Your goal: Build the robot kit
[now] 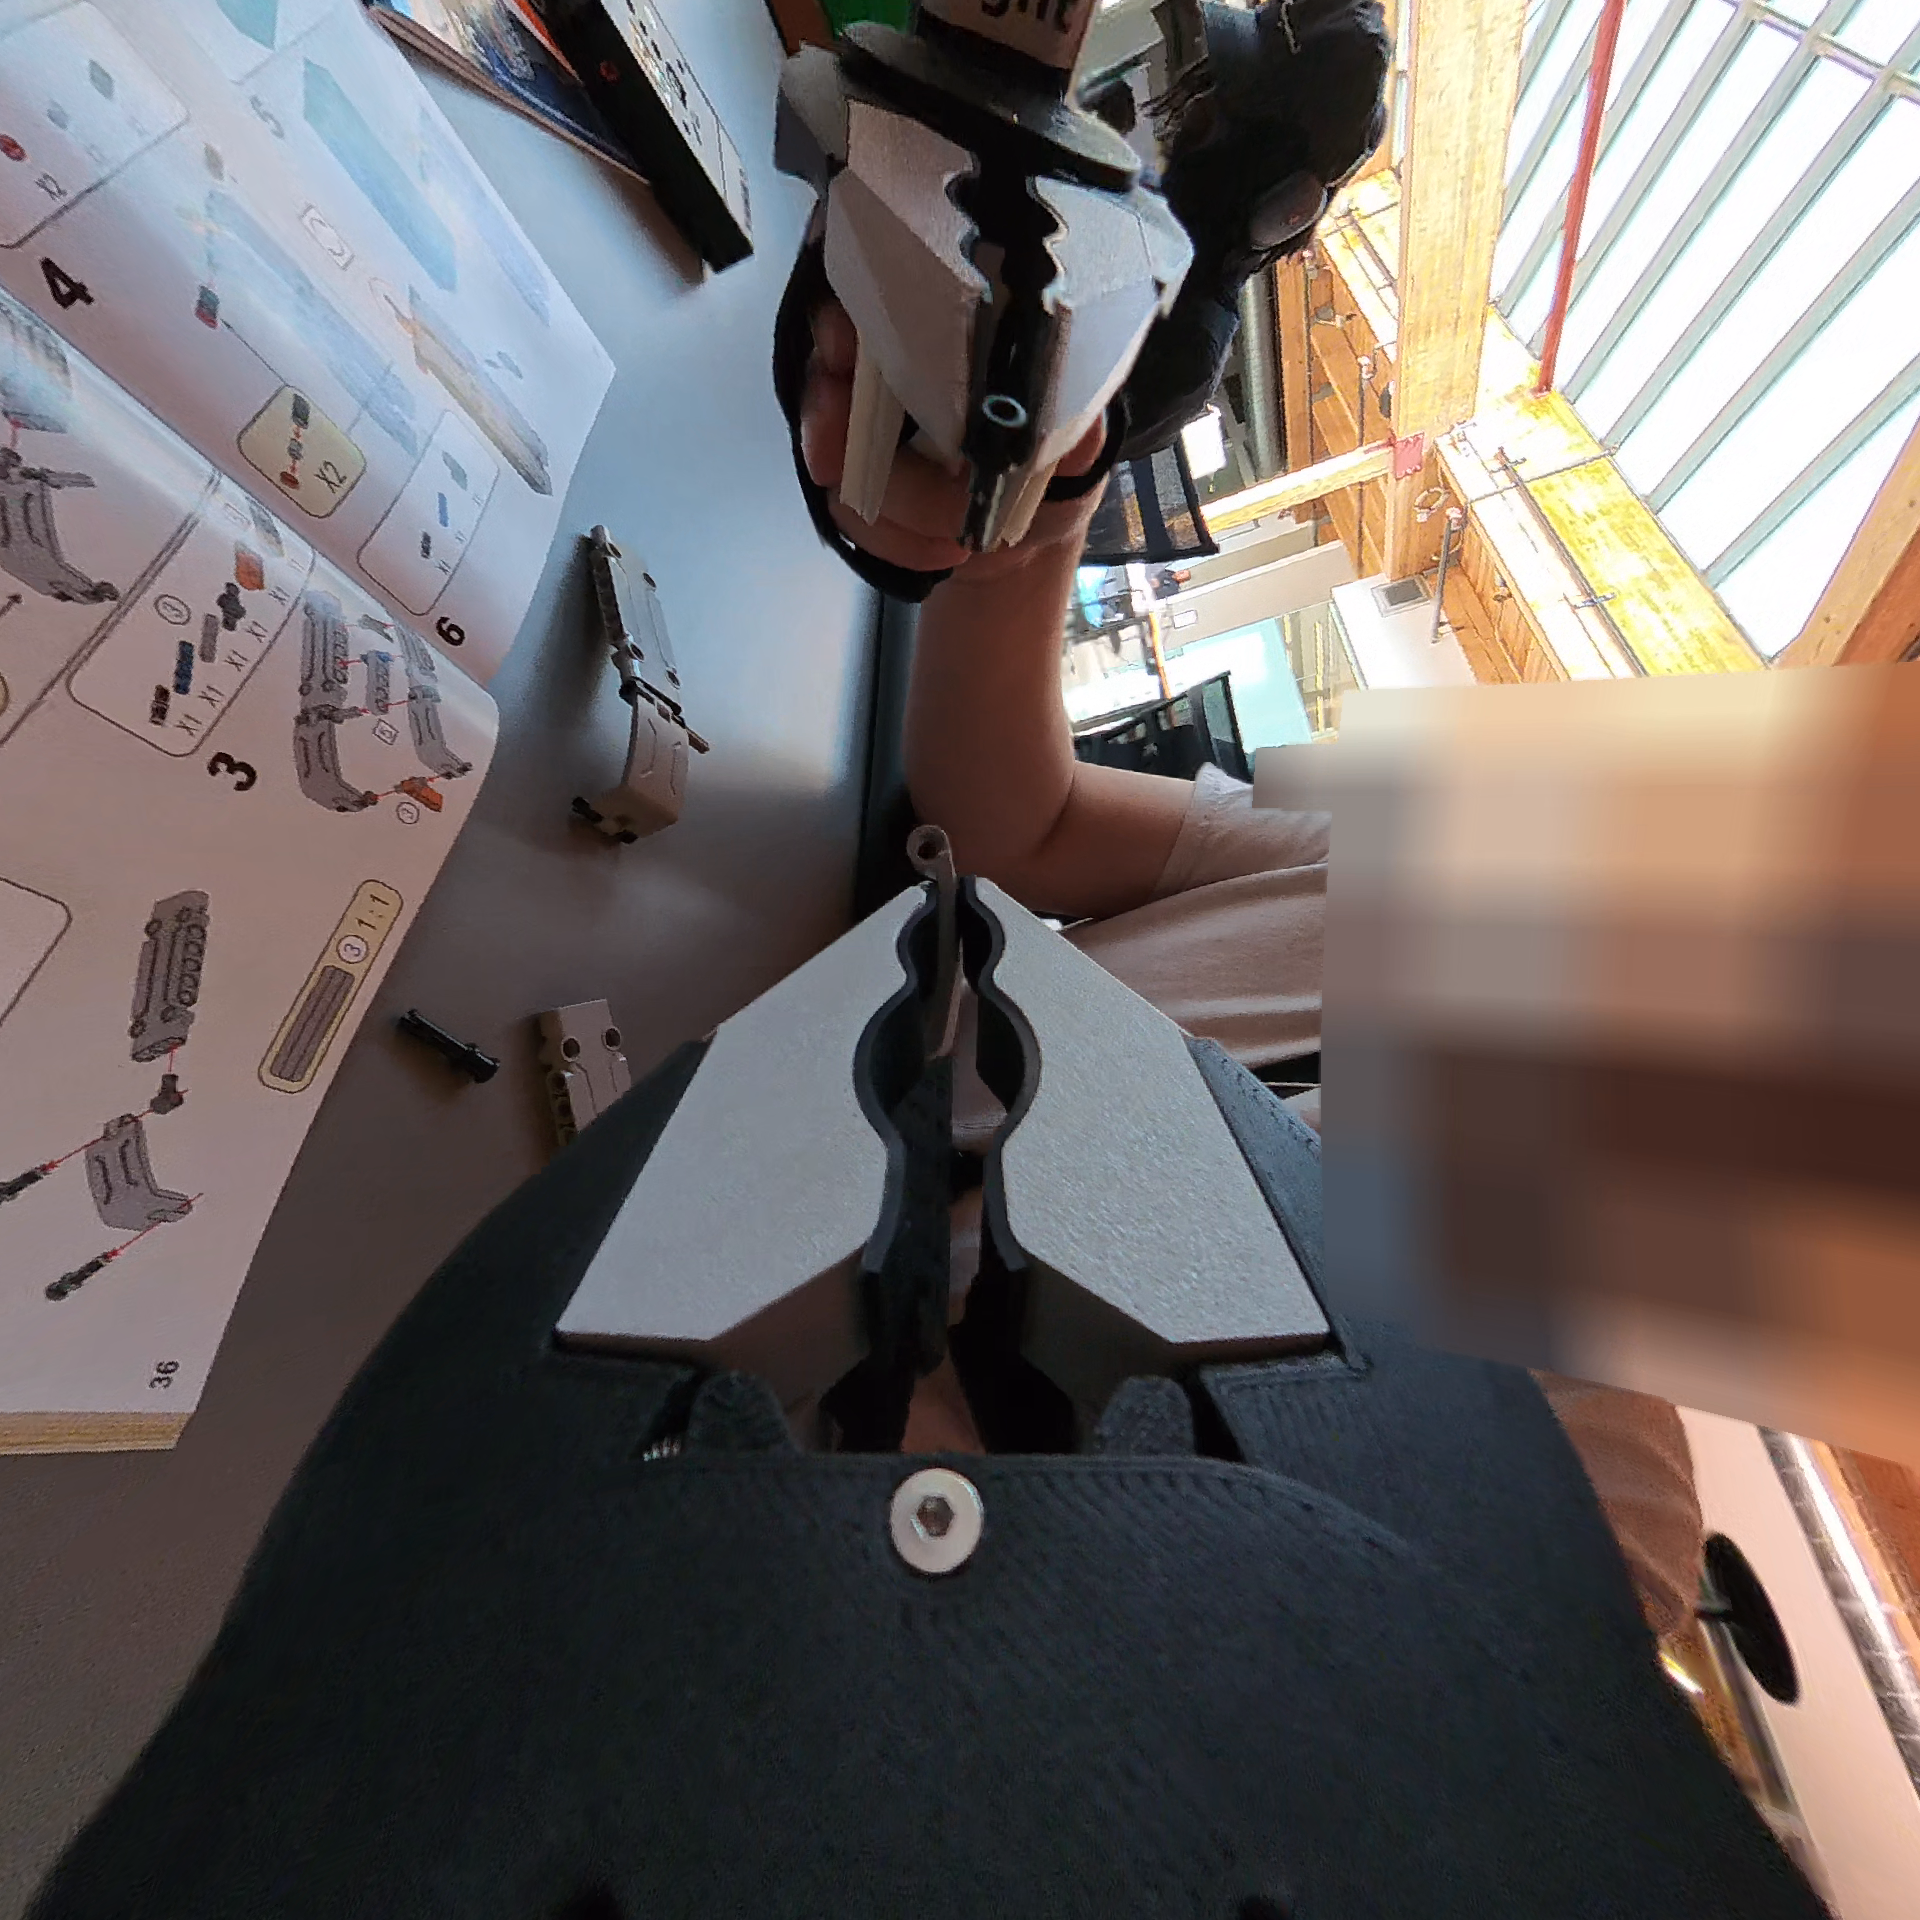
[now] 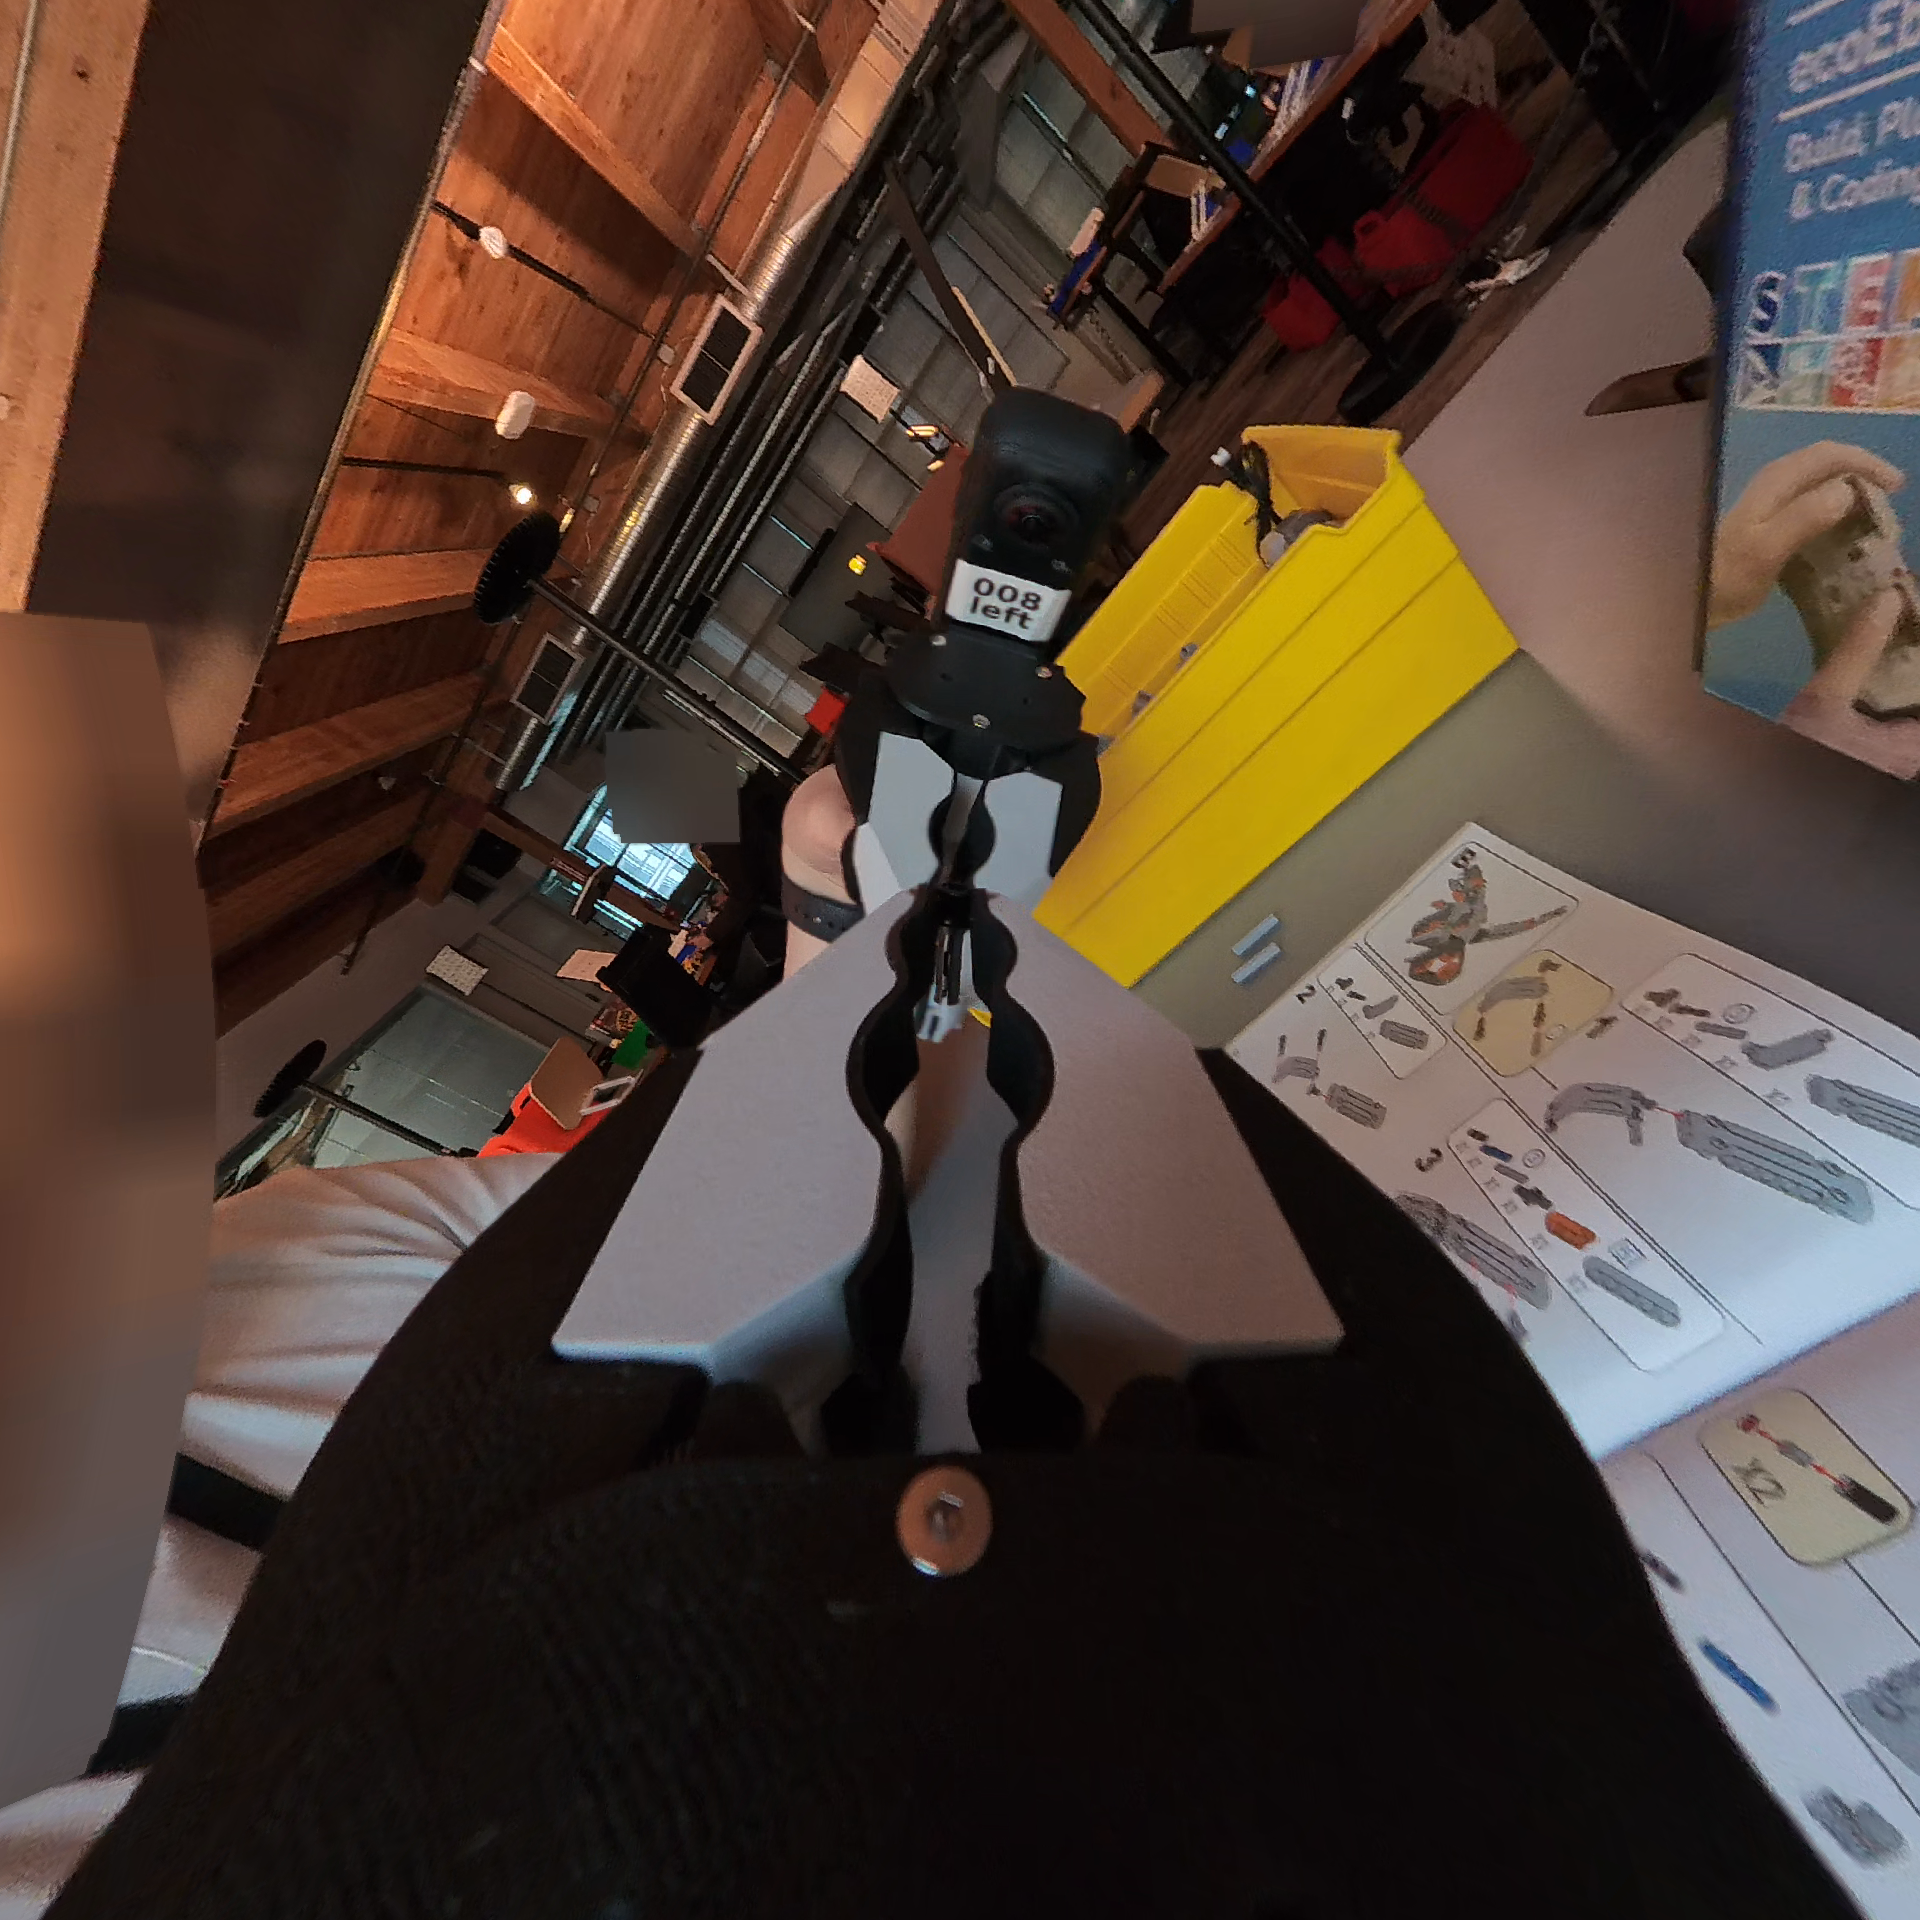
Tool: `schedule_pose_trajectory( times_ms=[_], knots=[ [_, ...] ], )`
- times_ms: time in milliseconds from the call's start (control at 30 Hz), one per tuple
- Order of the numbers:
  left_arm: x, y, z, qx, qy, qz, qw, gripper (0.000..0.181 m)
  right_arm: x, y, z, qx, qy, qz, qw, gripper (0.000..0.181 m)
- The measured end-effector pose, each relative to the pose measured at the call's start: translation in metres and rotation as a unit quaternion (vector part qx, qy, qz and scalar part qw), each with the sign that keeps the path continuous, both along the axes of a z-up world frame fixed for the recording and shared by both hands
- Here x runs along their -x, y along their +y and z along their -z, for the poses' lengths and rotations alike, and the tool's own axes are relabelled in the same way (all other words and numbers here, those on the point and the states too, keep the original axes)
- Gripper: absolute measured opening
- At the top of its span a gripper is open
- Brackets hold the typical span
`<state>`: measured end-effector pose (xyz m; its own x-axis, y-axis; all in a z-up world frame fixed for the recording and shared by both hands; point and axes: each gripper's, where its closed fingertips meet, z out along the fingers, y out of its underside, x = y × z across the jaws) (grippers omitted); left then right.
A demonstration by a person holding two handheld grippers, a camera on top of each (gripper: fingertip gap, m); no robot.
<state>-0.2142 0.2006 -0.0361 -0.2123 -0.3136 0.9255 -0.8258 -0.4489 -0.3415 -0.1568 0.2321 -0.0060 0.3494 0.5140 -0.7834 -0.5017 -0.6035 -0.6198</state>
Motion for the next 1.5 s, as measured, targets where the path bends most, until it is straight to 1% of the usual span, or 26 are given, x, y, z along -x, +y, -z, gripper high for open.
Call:
schedule_pose_trajectory(
  times_ms=[33,100,167,200,267,367,433,500,533,600,633,733,833,1033,1267,1367,1500],
  knots=[
    [-0.002,0.001,0.001,-0.018,0.002,-0.007,1.000,0.000,0.004,-0.001,-0.007,-0.017,0.008,-0.003,1.000,0.003],
    [-0.006,-0.001,-0.004,-0.072,-0.016,-0.011,0.997,0.000,0.012,-0.003,-0.023,-0.052,0.020,-0.010,0.998,0.004],
    [-0.010,-0.009,-0.019,-0.133,-0.066,-0.005,0.989,0.001,0.021,-0.008,-0.039,-0.090,0.013,-0.012,0.996,0.003],
    [-0.012,-0.013,-0.026,-0.173,-0.093,-0.001,0.981,0.000,0.025,-0.011,-0.045,-0.103,0.001,-0.010,0.995,0.003],
    [-0.014,-0.021,-0.037,-0.265,-0.143,0.005,0.954,0.001,0.033,-0.019,-0.058,-0.142,-0.036,-0.012,0.989,0.004],
    [-0.016,-0.025,-0.046,-0.410,-0.193,0.000,0.891,0.000,0.040,-0.032,-0.074,-0.195,-0.089,-0.006,0.977,0.004],
    [-0.014,-0.030,-0.053,-0.470,-0.209,0.001,0.858,0.000,0.043,-0.038,-0.076,-0.211,-0.125,-0.011,0.970,0.004],
    [-0.015,-0.028,-0.057,-0.512,-0.201,-0.015,0.835,0.001,0.047,-0.044,-0.076,-0.229,-0.146,-0.023,0.962,0.004],
    [-0.014,-0.027,-0.058,-0.527,-0.195,-0.020,0.827,0.001,0.049,-0.045,-0.075,-0.233,-0.153,-0.030,0.960,0.004],
    [-0.013,-0.034,-0.058,-0.532,-0.194,-0.010,0.824,0.001,0.048,-0.043,-0.071,-0.232,-0.161,-0.024,0.959,0.003],
    [-0.012,-0.037,-0.058,-0.534,-0.194,-0.005,0.823,0.001,0.047,-0.043,-0.074,-0.245,-0.151,-0.017,0.958,0.003],
    [-0.011,-0.034,-0.055,-0.553,-0.184,-0.003,0.812,0.001,0.046,-0.045,-0.076,-0.248,-0.133,-0.026,0.959,0.003],
    [-0.011,-0.038,-0.056,-0.544,-0.189,0.002,0.818,0.001,0.044,-0.045,-0.075,-0.247,-0.136,-0.025,0.959,0.003],
    [-0.012,-0.036,-0.055,-0.538,-0.186,0.000,0.822,0.001,0.051,-0.046,-0.062,-0.235,-0.166,-0.047,0.957,0.003],
    [-0.010,-0.038,-0.055,-0.521,-0.186,0.006,0.833,0.001,0.054,-0.049,-0.061,-0.242,-0.171,-0.058,0.953,0.004],
    [-0.008,-0.040,-0.057,-0.515,-0.192,0.008,0.835,0.001,0.055,-0.050,-0.063,-0.262,-0.184,-0.054,0.946,0.003],
    [-0.005,-0.044,-0.055,-0.501,-0.194,0.024,0.843,0.001,0.059,-0.055,-0.061,-0.285,-0.223,-0.061,0.930,0.003]
  ],
)
